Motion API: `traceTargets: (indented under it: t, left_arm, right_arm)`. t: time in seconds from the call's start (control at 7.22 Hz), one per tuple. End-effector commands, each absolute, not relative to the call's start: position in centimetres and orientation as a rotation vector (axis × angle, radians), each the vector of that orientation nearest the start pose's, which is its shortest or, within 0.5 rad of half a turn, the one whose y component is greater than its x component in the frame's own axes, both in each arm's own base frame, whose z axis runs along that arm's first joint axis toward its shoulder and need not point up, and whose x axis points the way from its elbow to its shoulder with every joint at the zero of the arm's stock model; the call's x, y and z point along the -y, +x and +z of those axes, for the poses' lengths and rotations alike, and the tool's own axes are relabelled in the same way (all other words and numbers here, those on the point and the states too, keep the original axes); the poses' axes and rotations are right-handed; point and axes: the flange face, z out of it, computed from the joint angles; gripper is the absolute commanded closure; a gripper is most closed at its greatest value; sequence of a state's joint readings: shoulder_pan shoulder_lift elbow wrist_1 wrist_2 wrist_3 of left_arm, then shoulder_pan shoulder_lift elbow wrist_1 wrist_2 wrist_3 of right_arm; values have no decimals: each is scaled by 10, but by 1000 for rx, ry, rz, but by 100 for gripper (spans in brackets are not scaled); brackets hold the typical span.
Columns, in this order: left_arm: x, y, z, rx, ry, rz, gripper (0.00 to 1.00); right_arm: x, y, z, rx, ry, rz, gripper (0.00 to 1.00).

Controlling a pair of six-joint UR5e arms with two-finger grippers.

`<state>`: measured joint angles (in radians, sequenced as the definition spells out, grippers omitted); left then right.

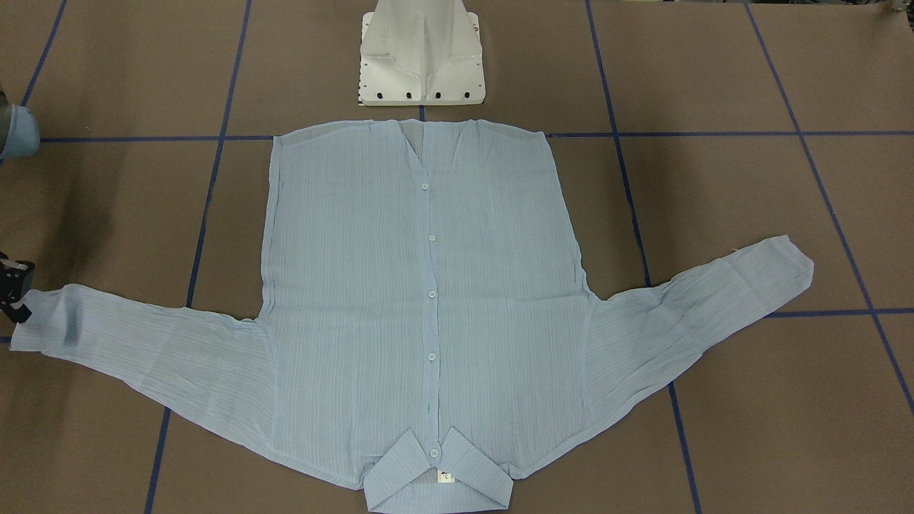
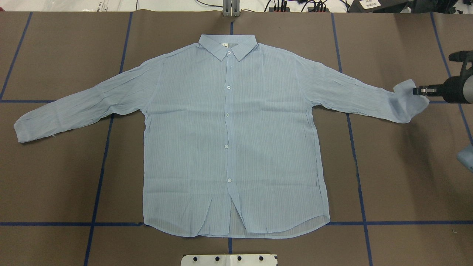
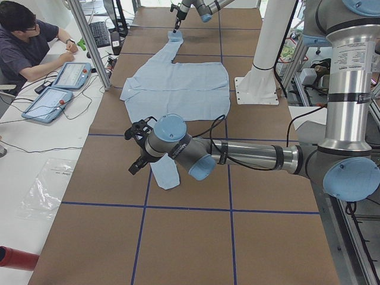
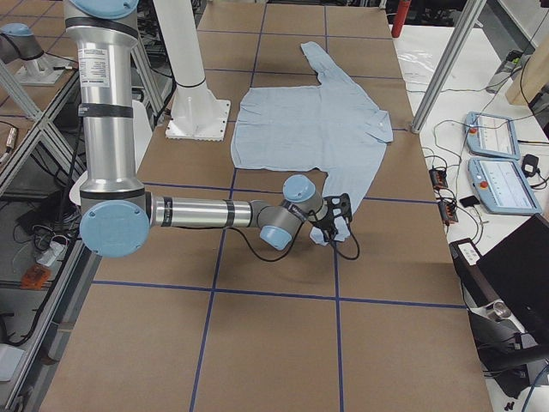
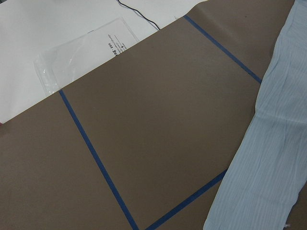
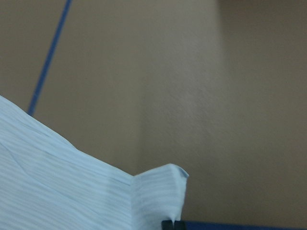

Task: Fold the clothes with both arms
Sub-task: 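Carry the sleeve with the right gripper across the shirt body and release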

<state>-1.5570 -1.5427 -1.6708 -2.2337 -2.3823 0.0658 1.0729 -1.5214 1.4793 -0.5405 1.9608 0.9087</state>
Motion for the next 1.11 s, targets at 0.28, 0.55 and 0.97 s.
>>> traceTargets:
  t: [0.28,0.55,0.97]
  left_arm:
    - [487,-57,565,-755,681,360,0]
    - [481,-58,576,-751,681,326,0]
    - [487,-59,570,-761,665,261,0]
  right_arm:
    - [604,-238,389,1074,629,251,100]
    - [606,-329,299,1111,680,257,100]
    - [555,-456,191,1161,762,217,100]
